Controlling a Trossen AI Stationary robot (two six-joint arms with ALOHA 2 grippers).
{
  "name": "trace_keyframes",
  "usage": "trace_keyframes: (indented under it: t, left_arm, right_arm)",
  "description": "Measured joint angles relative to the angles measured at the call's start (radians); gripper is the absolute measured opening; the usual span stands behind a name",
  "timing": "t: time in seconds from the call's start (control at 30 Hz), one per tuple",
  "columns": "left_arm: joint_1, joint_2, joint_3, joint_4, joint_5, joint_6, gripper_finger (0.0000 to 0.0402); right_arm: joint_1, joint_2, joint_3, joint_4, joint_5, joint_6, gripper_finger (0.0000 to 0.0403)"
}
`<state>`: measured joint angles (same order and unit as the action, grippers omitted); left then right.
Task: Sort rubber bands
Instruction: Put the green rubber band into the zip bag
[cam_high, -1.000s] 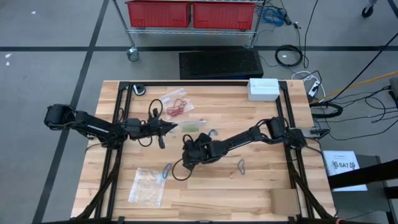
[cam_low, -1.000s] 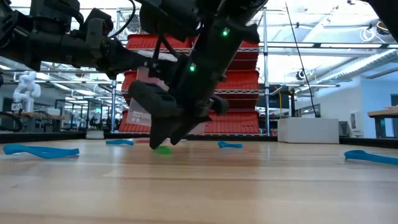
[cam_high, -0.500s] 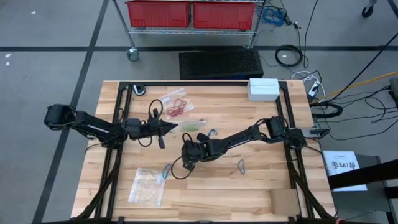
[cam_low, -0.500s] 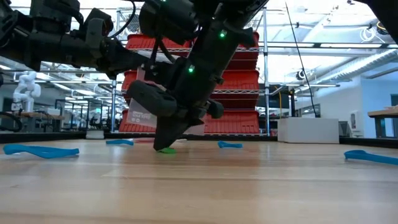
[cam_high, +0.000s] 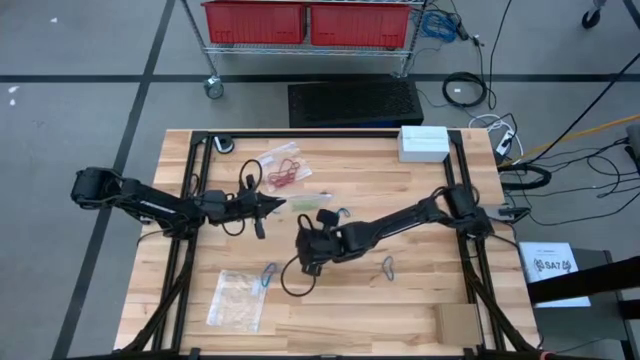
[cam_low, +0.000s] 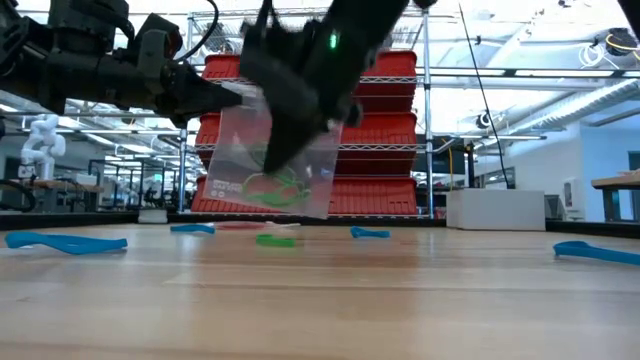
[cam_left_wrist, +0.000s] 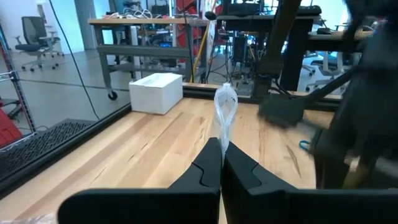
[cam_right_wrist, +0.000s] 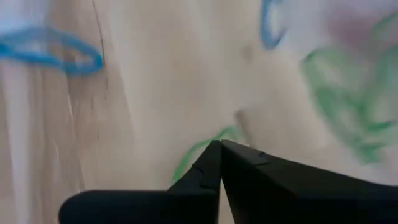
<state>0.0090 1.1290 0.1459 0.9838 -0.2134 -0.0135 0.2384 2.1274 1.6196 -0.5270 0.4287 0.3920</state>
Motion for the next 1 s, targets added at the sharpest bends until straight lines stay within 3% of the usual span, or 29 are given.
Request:
trace_keyframes:
  t: [0.1, 0.23, 0.57, 0.7, 0.87, 1.0]
  left_arm:
    - [0.0, 0.0, 0.0, -0.001, 0.0, -0.001, 0.0]
    - [0.0, 0.0, 0.0, 0.001, 0.0, -0.006, 0.0]
    - [0.0, 0.0, 0.0, -0.001, 0.001, -0.006, 0.0]
    - [0.0, 0.0, 0.0, -0.003, 0.001, -0.006, 0.0]
    - [0.0, 0.0, 0.0, -0.006, 0.001, -0.006, 0.0]
    - [0.0, 0.0, 0.0, -0.007, 0.001, -0.006, 0.0]
  right_arm:
    - [0.006, -0.049, 0.001, 0.005, 0.047, -0.005, 0.0]
    - [0.006, -0.046, 0.003, 0.002, -0.015, 0.084, 0.001]
    - [0.002, 0.073, 0.0, 0.055, -0.041, 0.121, 0.0165]
    - [-0.013, 0.099, 0.0, 0.056, -0.034, 0.122, 0.0202]
    - [-0.026, 0.131, 0.002, 0.072, -0.032, 0.129, 0.0198]
    - [-0.029, 0.141, 0.005, 0.077, -0.036, 0.123, 0.0154]
